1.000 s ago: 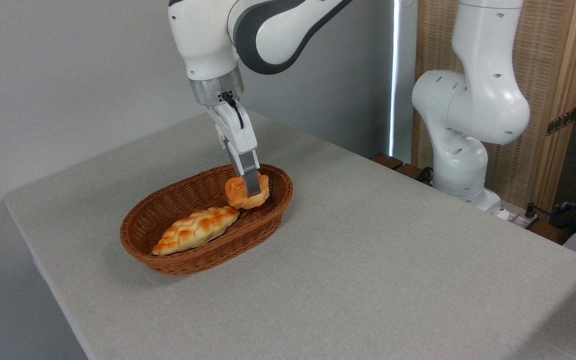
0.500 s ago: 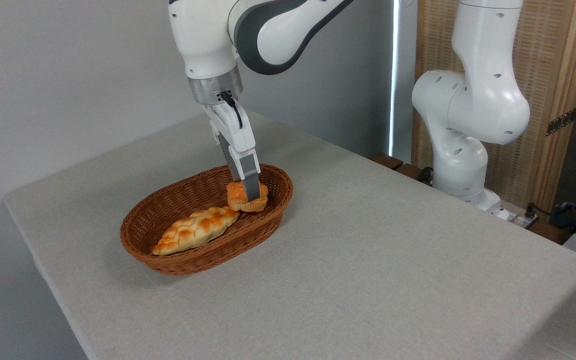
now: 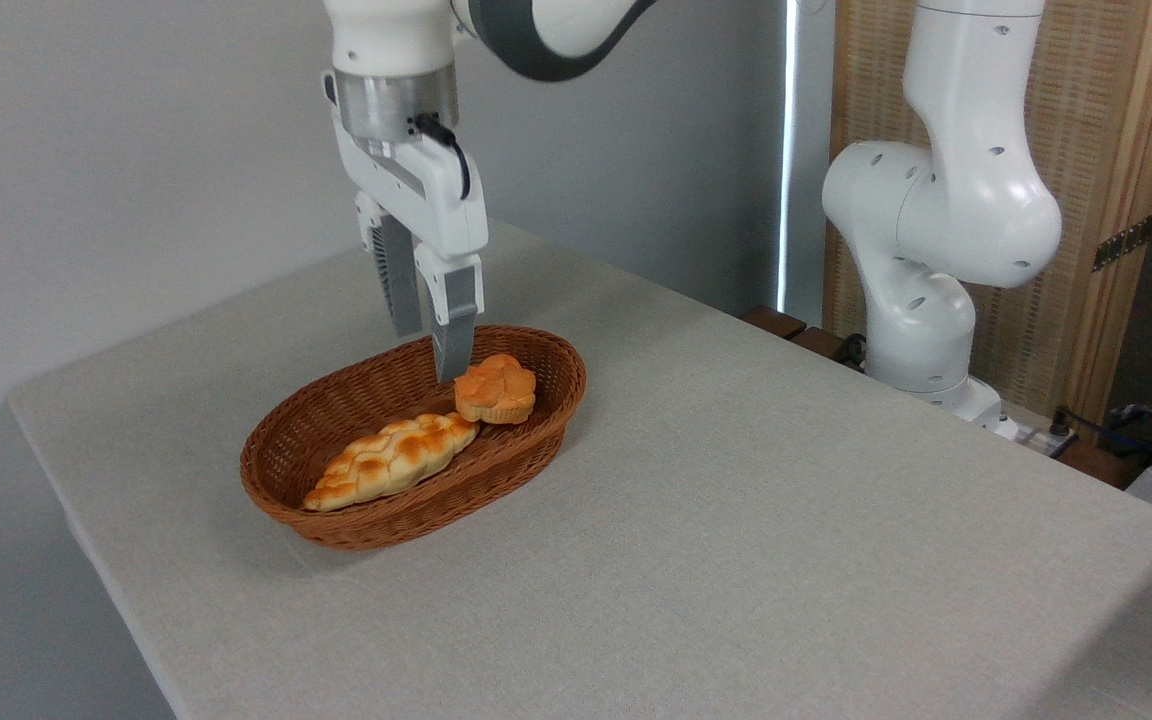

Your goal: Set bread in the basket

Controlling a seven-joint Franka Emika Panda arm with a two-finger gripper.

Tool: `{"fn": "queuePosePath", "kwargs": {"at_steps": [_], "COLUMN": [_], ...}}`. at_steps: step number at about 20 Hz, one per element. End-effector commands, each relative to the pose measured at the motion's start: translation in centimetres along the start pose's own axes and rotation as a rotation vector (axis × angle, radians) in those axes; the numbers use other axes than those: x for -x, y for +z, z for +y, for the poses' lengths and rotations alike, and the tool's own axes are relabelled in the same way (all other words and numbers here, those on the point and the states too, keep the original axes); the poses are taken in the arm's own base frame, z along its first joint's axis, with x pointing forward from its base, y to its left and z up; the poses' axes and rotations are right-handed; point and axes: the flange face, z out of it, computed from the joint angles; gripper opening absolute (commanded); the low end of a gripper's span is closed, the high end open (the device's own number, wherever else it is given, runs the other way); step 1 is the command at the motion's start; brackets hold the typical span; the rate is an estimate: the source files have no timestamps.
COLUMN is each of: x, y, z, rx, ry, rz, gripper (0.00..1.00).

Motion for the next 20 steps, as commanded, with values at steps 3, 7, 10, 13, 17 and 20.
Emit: {"fn": "queuePosePath", "kwargs": {"at_steps": [3,7,10,13,17,20], "x": [0.7,1.1,1.9,2.6,3.9,4.2], "y": [-6.2,-7.4,-7.8,-8.4,-8.8,-9.4], "z": [-7.5,-9.6,-10.6,-11.2,-12.0,-11.5], "rx": [0.009,-0.016,-0.016,-0.012,-0.008,-0.006], "ry": [-0.104,-0.105,-0.128,-0.147,-0.169,-0.158], "rz": [-0.033,-0.134,-0.123,-0.111,-0.118,-0.102], "gripper": [1.0,1.0,1.0,1.0,1.0,1.0]}}
